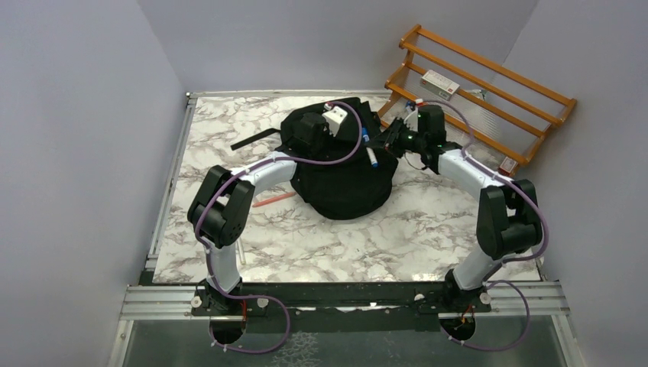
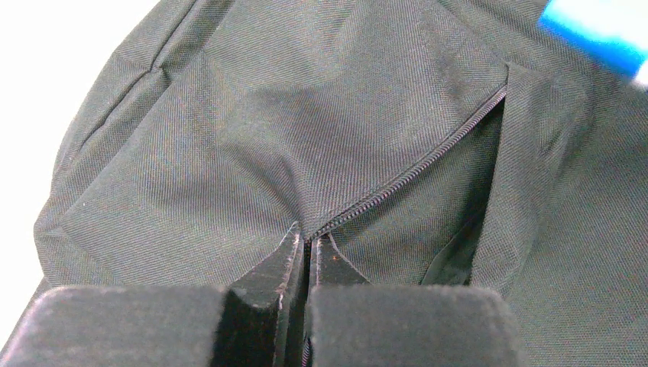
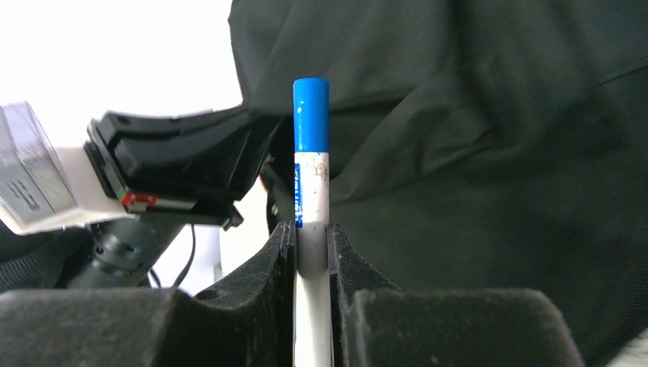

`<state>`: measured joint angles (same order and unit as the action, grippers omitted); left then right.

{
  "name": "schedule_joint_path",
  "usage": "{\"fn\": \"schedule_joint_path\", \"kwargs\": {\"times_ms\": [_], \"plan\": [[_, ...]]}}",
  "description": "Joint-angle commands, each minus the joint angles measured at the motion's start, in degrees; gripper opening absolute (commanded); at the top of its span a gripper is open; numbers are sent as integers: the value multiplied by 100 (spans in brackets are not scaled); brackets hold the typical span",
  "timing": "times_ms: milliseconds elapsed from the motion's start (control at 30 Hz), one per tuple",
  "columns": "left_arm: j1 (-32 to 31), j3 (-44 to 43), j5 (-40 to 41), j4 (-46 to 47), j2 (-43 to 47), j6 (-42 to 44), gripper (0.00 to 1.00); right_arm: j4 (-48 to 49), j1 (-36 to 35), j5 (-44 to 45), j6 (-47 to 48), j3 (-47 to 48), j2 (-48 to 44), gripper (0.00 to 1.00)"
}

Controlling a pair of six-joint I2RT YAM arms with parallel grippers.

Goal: Pack the student bag
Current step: Place the stationery in the student bag.

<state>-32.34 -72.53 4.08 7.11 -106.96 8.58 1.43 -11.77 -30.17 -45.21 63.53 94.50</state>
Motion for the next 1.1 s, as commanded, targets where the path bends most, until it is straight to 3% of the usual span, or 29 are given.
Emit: {"fn": "schedule_joint_path", "kwargs": {"times_ms": [0, 333, 767, 1067], "plan": [[-24, -156, -122, 189, 193, -246, 0, 227, -436, -742, -448, 92, 238, 1], [-25, -199, -406, 169, 158, -322, 0, 28, -978, -395, -386, 465, 873, 1], [-21, -128, -584, 227, 254, -250, 0, 784, -994, 16, -926, 810, 1396, 1], [-25, -121, -692, 225, 306, -287, 0, 1770, -1038, 508, -1828, 574, 1736, 1]]}}
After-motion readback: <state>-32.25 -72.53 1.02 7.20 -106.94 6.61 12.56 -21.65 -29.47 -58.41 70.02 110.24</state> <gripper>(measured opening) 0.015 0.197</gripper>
